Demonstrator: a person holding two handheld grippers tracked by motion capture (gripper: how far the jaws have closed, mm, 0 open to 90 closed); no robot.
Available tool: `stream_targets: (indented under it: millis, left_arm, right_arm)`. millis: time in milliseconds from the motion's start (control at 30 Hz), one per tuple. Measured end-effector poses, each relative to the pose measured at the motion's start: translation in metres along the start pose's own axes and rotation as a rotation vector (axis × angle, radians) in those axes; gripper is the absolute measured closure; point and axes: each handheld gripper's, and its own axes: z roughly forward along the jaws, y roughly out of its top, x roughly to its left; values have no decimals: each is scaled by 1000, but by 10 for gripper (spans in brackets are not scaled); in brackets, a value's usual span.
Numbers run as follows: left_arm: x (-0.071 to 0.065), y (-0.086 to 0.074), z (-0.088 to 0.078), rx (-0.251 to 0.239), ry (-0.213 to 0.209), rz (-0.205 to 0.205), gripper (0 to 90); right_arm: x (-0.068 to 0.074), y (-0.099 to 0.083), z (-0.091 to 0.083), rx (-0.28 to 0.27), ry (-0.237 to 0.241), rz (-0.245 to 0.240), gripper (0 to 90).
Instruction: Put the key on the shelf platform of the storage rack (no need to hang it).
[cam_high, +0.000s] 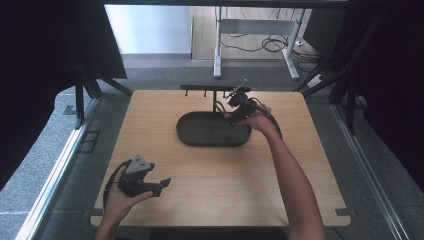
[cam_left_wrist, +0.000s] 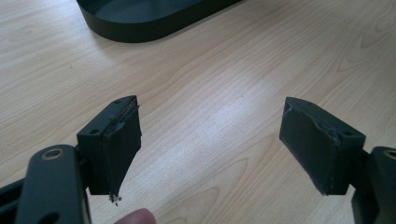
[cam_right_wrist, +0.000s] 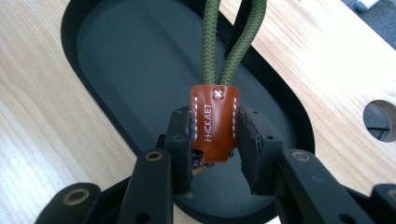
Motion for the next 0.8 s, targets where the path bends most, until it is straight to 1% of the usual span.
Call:
stream_targets:
  millis: [133,167,200,233,300,433,600,733,800]
  left_arm:
    - [0,0,1,2,-1,1,210]
    - [0,0,0,1,-1,1,210]
    - [-1,0,0,1,-1,1,210]
    - [-1,0,0,1,-1,1,210]
    - [0,0,0,0,0,1,210]
    - [0,0,0,1,-1,1,210]
    - [0,0,1,2,0,1,210]
    - [-1,0,1,3,-1,2,210]
    - [-1,0,1,2,-1,1,210]
  right_arm:
    - [0,-3,8,6,1,-5,672]
    - [1,-4,10,9,3,2,672]
    - [1,-5,13,12,-3,-11,672]
    - [2,-5,14,17,-6,-11,672]
    - [3,-6,17,17,3,-12,671]
    - [4,-8,24,32,6,-16,668]
    - [5,-10,29,42,-2,-10,668]
    - [6,-12,32,44,8,-8,664]
    - [6,-14,34,51,8,-15,662]
